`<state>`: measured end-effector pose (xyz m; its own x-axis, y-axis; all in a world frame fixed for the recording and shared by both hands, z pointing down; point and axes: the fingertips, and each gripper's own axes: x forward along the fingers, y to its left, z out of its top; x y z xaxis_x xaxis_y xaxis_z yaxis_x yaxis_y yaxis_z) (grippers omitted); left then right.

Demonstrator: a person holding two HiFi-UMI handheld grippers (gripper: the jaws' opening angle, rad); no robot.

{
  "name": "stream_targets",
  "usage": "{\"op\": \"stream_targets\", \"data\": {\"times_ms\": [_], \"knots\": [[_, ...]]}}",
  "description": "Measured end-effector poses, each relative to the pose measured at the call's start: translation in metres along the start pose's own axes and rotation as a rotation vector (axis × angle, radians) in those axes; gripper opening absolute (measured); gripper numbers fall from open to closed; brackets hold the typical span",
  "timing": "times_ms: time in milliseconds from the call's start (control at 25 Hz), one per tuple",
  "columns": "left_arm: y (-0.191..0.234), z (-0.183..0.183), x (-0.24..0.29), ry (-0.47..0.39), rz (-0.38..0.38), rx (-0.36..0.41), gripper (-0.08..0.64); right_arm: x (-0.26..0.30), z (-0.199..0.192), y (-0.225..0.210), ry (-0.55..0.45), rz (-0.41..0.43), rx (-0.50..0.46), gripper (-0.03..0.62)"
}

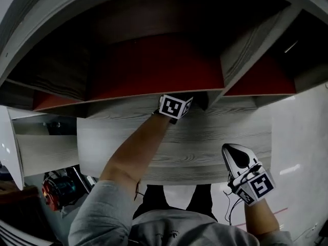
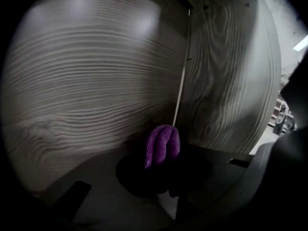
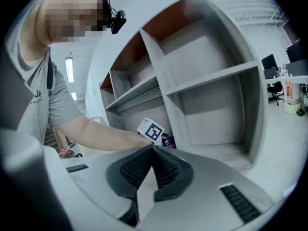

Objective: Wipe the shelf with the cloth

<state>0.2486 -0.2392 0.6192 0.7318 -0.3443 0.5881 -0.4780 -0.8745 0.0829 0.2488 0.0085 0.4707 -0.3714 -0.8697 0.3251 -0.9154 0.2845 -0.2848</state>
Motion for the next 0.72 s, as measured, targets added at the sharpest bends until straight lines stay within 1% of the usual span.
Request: {"op": "stream_targets", "data": {"times_ms": [80,200,240,280,400,480,560,640,720], "knots": [[-0.016,0.011,0.002,-0.047,-0.077,-0.006,0.087,-0.006,0.009,-0.007,-0.022,-0.009,-0.017,0.021],[-0.027,0.032,-0.018,-0.135,-0.129,-0.003,0.086,-0.008,0.023,0.000,-0.055,-0.012,-0.037,0.021],[-0.028,0.040,-0.033,-0.188,-0.136,-0.004,0.086,-0.007,0.026,0.006,-0.057,-0.009,-0.042,0.021],[-0.029,0.053,-0.053,-0.262,-0.140,0.000,0.086,-0.007,0.028,0.013,-0.055,-0.004,-0.047,0.021],[-0.037,0.114,-0.120,-0.549,-0.157,0.051,0.089,-0.005,0.030,0.036,-0.035,0.018,-0.071,0.021],[-0.041,0.153,-0.149,-0.693,-0.184,0.061,0.091,-0.003,0.032,0.047,-0.035,0.021,-0.080,0.021],[-0.042,0.183,-0.160,-0.782,-0.212,0.040,0.091,-0.003,0.032,0.055,-0.017,0.026,-0.085,0.021],[-0.046,0.203,-0.166,-0.841,-0.247,0.015,0.091,-0.002,0.030,0.058,0.006,0.028,-0.085,0.021],[-0.054,0.217,-0.168,-0.884,-0.283,0.011,0.091,-0.001,0.034,0.056,0.002,0.021,-0.082,0.021]]}}
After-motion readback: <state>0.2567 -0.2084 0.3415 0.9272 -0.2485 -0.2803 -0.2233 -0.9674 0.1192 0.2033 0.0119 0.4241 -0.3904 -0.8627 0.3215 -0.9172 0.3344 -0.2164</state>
